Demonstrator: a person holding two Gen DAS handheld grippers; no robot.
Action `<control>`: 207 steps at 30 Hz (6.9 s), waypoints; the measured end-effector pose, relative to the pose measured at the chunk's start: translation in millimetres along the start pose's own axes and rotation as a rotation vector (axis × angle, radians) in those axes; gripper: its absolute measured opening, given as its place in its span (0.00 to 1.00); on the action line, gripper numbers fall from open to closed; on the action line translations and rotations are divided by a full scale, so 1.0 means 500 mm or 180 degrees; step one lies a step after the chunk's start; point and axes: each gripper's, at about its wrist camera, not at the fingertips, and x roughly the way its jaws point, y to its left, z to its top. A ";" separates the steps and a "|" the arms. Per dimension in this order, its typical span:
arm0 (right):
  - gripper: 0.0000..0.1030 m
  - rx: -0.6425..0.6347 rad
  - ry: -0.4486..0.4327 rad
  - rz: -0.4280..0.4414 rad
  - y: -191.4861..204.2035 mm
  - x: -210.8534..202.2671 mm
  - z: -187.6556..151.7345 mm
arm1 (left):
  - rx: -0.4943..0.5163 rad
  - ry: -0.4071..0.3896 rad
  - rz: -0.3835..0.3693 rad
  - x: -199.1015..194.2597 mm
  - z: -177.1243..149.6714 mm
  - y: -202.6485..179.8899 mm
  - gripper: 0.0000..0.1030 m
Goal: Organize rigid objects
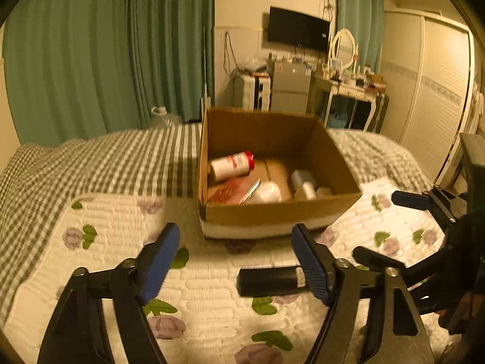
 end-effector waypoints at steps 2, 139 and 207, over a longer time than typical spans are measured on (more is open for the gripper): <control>1.00 -0.0099 0.0133 0.0037 0.012 0.041 -0.012 | -0.0056 0.0170 0.0073 0.028 -0.018 0.008 0.60; 0.80 0.0489 -0.0967 -0.0333 -0.084 -0.066 0.261 | -0.0426 -0.0842 0.0052 -0.084 0.307 0.008 0.57; 1.00 0.0712 -0.1472 -0.0634 0.042 -0.337 0.063 | -0.0097 -0.1328 0.0142 -0.303 0.077 -0.067 0.65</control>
